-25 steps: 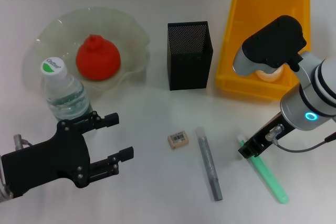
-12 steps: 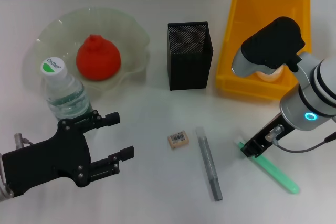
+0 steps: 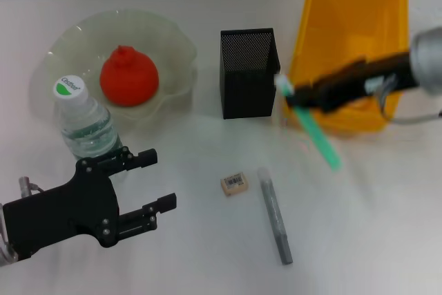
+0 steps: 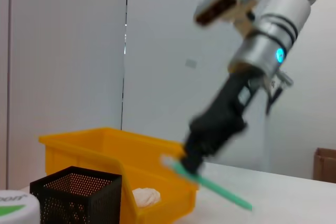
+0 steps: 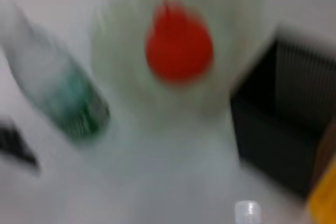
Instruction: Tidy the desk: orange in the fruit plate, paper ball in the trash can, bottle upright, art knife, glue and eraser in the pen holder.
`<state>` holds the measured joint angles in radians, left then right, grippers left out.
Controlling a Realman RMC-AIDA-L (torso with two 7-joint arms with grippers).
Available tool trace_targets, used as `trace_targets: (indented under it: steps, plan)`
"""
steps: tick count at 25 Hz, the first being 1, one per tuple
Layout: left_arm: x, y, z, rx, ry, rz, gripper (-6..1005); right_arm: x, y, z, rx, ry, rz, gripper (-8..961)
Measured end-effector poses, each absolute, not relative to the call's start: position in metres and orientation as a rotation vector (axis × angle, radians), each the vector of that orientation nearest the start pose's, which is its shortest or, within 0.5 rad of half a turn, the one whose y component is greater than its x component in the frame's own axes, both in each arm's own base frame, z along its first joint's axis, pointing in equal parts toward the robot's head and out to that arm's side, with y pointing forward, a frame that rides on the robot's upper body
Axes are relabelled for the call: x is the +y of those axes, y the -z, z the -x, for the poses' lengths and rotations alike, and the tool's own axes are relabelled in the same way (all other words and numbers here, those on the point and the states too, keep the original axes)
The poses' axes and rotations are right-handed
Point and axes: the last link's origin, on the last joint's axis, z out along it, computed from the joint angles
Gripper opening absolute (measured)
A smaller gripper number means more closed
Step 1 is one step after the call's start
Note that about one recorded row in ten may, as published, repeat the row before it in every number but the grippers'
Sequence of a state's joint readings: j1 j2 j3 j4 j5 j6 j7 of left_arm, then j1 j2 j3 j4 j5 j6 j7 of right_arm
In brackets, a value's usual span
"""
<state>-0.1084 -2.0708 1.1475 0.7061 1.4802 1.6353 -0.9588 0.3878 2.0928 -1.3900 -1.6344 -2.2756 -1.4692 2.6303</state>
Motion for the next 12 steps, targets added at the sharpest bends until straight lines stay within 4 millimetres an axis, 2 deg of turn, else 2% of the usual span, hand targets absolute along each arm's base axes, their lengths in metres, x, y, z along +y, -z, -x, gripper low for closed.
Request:
trace_targets:
  steps: [1, 2, 3, 4, 8, 11, 12]
  plan:
    - [0.22, 0.016, 0.294, -0.315, 0.933, 2.638, 696, 0.33, -0.031, -0.14, 0.908, -0.218, 2.61, 166]
    - [0.22, 0.016, 0.294, -0.315, 0.933, 2.638, 695, 0.33, -0.031, -0.14, 0.908, -0.218, 2.61, 168]
    - [0.221, 0.016, 0.294, -0.315, 0.935, 2.639, 695, 0.336, -0.042, -0.137, 0.811, -0.368, 2.59, 169]
    - [0.221, 0.017, 0.293, -0.317, 0.937, 2.64, 695, 0.336, -0.042, -0.137, 0.811, -0.368, 2.59, 171]
    - [0.223, 0.021, 0.292, -0.326, 0.95, 2.648, 695, 0.347, -0.047, -0.133, 0.584, -0.693, 2.543, 178]
    - [0.224, 0.022, 0.292, -0.326, 0.953, 2.651, 695, 0.36, -0.039, -0.142, 0.383, -0.93, 2.444, 183]
    - [0.224, 0.022, 0.292, -0.326, 0.953, 2.651, 695, 0.36, -0.039, -0.142, 0.383, -0.93, 2.444, 184]
